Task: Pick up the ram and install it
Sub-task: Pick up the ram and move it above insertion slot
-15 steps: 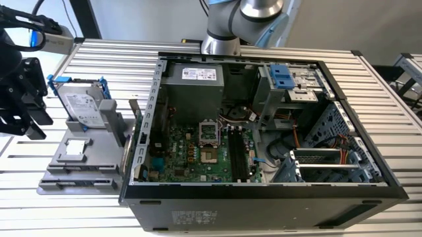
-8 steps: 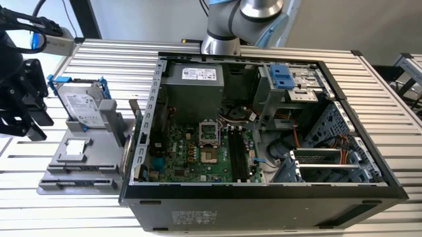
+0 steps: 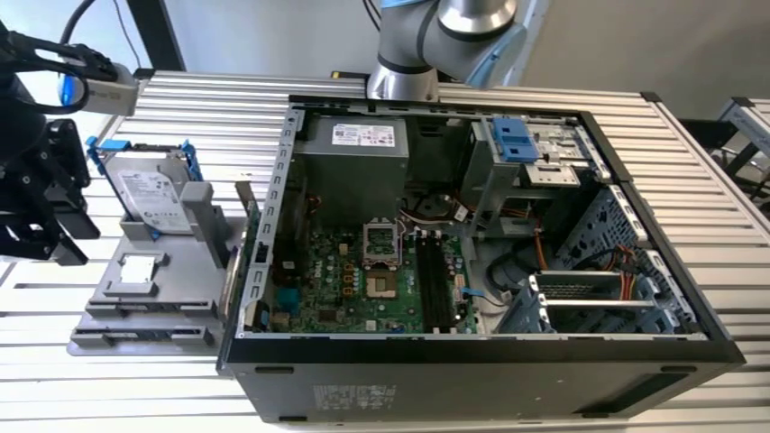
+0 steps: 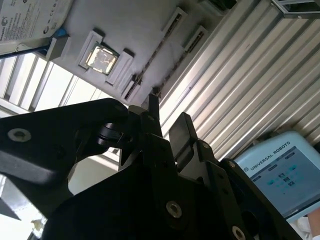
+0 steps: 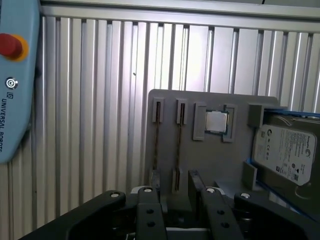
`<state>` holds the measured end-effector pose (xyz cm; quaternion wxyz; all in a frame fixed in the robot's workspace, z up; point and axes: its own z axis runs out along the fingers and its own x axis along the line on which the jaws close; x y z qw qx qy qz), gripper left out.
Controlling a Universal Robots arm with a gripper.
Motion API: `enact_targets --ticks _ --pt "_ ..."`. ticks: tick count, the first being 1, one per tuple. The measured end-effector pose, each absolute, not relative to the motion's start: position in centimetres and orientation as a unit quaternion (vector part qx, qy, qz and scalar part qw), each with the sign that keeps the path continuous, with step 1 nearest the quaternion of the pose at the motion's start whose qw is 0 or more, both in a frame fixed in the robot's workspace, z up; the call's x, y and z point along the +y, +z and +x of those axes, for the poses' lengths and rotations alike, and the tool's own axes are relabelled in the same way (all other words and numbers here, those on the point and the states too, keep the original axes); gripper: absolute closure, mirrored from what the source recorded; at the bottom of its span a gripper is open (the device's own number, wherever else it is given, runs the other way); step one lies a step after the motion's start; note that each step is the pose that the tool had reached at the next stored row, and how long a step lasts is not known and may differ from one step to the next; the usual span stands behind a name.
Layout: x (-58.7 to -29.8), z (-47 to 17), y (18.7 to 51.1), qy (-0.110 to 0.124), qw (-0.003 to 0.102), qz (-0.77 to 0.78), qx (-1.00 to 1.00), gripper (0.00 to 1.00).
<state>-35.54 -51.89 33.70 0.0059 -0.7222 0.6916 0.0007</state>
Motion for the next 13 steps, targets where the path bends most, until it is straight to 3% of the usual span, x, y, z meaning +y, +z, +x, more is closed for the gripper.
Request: enact_targets --ticks 13 --pt "-51.9 -35.6 32.3 0.001 0.005 -0.722 0.692 0.0"
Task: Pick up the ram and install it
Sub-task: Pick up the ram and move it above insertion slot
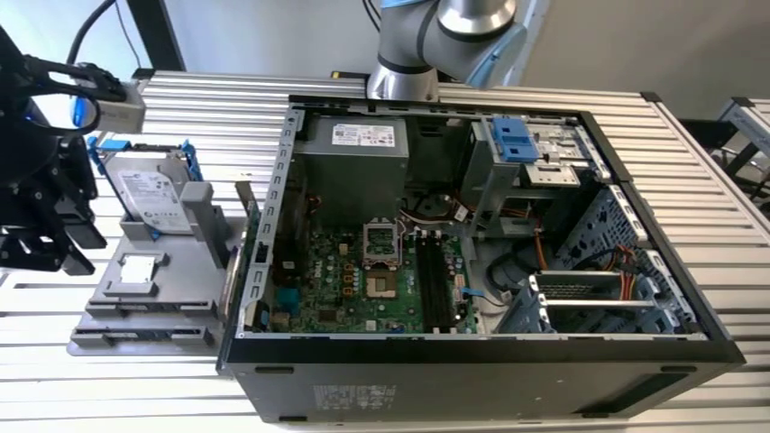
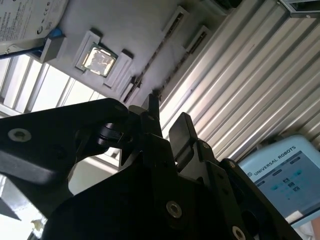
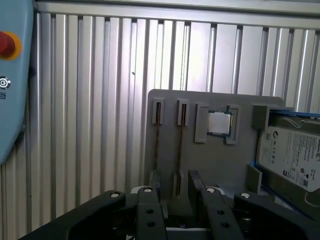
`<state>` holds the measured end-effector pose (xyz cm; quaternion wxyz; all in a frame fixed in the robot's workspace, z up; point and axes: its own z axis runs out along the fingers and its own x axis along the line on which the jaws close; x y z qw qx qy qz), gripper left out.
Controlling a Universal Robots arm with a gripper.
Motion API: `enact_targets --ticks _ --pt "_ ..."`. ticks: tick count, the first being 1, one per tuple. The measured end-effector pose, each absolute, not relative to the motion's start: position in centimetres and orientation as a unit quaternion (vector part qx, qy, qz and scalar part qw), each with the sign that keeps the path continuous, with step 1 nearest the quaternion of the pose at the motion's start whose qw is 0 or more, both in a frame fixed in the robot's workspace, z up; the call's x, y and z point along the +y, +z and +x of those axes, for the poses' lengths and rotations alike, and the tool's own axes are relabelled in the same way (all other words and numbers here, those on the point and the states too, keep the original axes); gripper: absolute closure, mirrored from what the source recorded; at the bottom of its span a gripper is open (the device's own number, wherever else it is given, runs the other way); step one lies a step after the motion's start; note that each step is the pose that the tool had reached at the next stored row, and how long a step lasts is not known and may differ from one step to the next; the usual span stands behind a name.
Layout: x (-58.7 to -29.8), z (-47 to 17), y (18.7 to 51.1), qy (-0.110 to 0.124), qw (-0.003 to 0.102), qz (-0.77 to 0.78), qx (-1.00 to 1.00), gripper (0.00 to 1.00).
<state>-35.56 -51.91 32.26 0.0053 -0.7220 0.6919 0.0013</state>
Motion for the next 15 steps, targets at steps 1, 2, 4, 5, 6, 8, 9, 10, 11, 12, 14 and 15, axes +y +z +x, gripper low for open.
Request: enact_targets --ticks 1,2,4,5,6,8,9,10,11,12,14,15 --pt "-51.9 -35.6 32.1 0.001 0.005 -0.722 0.692 0.0" --pt "-51.9 -35.6 32.0 0.001 0.005 -0.722 0.692 0.0" --pt "-51.9 -35.6 31.7 0.001 0.005 -0.722 0.692 0.0" --pt "-51.9 -35.6 31.6 0.001 0.005 -0.722 0.692 0.0" --pt "-51.9 -35.6 31.5 0.001 0.005 -0.722 0.692 0.0" --pt "-51.9 -35.6 31.2 0.001 0.005 -0.721 0.693 0.0" --pt "-51.9 -35.6 31.1 0.001 0.005 -0.721 0.693 0.0" --pt "-51.9 -35.6 30.9 0.001 0.005 -0.721 0.693 0.0" --pt "-51.9 -35.6 30.8 0.001 0.005 -0.721 0.693 0.0" --pt "-51.9 -35.6 30.7 0.001 0.005 -0.721 0.693 0.0" --pt "-51.9 -35.6 30.4 0.002 0.005 -0.721 0.693 0.0" --pt "-52.0 -35.6 30.3 0.002 0.005 -0.721 0.693 0.0"
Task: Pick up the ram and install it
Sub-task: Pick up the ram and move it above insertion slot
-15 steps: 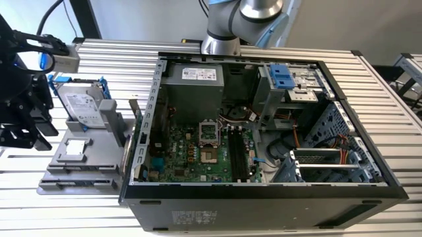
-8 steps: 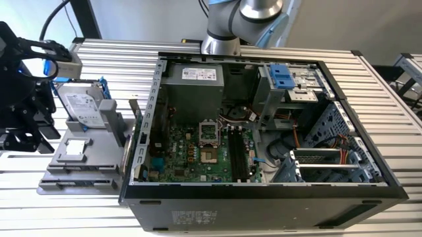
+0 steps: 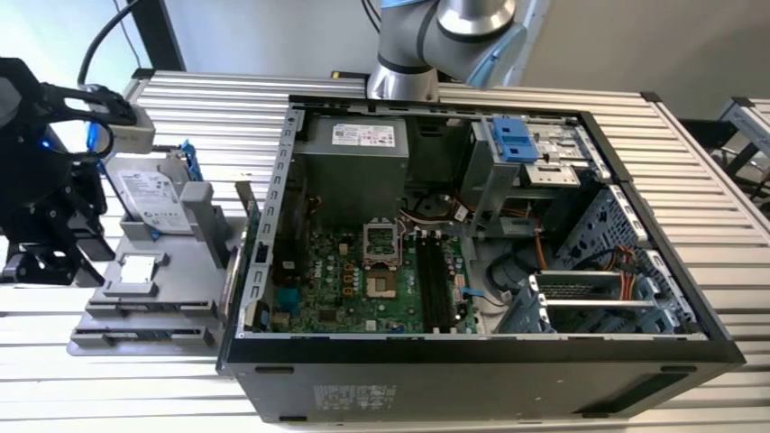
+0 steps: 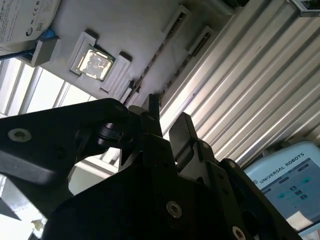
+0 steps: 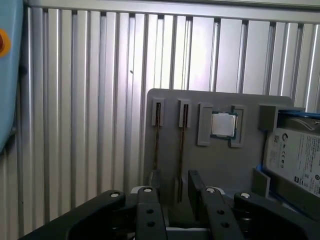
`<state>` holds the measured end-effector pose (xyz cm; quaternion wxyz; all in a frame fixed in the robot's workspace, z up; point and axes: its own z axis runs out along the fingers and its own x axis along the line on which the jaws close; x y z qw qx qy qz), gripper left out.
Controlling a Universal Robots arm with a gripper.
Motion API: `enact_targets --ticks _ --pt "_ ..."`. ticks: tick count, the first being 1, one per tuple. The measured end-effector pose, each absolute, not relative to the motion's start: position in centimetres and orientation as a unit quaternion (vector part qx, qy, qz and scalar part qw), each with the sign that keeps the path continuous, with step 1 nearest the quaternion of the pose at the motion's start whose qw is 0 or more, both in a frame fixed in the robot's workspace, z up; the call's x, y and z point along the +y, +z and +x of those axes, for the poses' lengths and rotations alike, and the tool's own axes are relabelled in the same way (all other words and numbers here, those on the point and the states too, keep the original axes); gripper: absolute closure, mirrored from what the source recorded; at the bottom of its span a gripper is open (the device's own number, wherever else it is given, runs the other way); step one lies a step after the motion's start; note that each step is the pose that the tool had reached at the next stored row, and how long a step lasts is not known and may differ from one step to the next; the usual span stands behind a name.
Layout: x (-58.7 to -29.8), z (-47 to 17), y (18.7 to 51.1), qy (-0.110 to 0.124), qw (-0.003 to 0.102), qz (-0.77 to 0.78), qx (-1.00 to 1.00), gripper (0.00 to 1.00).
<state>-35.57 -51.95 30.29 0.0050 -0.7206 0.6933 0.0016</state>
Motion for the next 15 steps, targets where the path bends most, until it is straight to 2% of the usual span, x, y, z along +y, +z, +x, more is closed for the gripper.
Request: enact_targets --ticks 15 --pt "-52.7 -35.6 28.1 0.002 0.004 -0.716 0.699 0.0"
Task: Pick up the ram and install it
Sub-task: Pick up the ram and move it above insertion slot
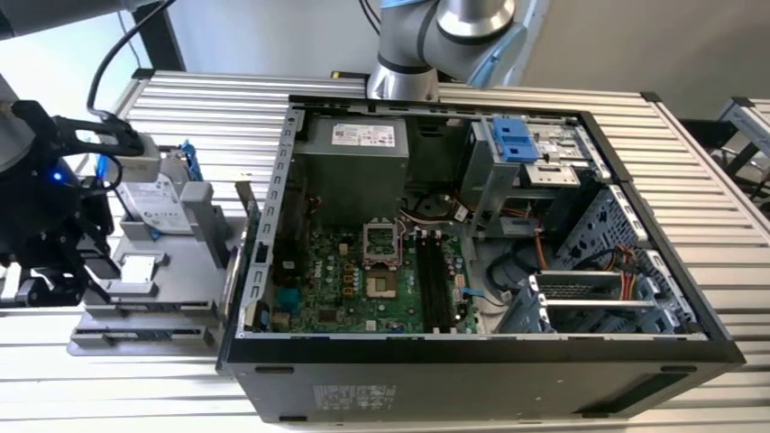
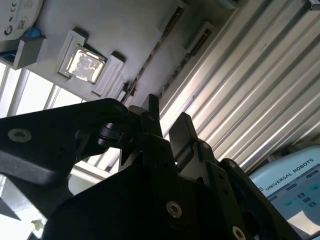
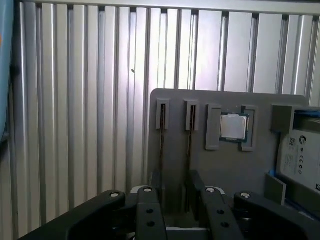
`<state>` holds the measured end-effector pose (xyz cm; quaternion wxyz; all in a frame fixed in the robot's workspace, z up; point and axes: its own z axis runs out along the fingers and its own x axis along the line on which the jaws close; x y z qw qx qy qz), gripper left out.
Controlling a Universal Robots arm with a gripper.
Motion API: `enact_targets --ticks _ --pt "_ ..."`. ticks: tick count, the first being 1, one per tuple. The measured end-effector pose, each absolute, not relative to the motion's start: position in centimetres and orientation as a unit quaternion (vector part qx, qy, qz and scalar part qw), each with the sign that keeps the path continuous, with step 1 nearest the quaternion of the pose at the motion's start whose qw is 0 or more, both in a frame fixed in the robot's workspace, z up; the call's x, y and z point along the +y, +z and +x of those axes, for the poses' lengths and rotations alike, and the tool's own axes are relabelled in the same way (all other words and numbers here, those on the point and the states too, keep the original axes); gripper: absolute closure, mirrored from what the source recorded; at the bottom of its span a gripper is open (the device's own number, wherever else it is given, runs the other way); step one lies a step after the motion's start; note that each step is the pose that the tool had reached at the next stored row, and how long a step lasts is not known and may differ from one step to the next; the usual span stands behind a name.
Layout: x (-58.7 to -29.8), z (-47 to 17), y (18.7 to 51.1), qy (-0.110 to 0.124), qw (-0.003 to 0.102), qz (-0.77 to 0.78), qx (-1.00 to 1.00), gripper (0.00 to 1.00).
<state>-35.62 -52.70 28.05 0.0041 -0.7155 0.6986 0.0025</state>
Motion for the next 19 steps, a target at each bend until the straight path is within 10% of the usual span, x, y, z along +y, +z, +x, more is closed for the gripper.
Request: enact_targets --ticks 19 --pt "-53.6 -35.2 25.2 0.003 0.004 -0.714 0.7 0.0"
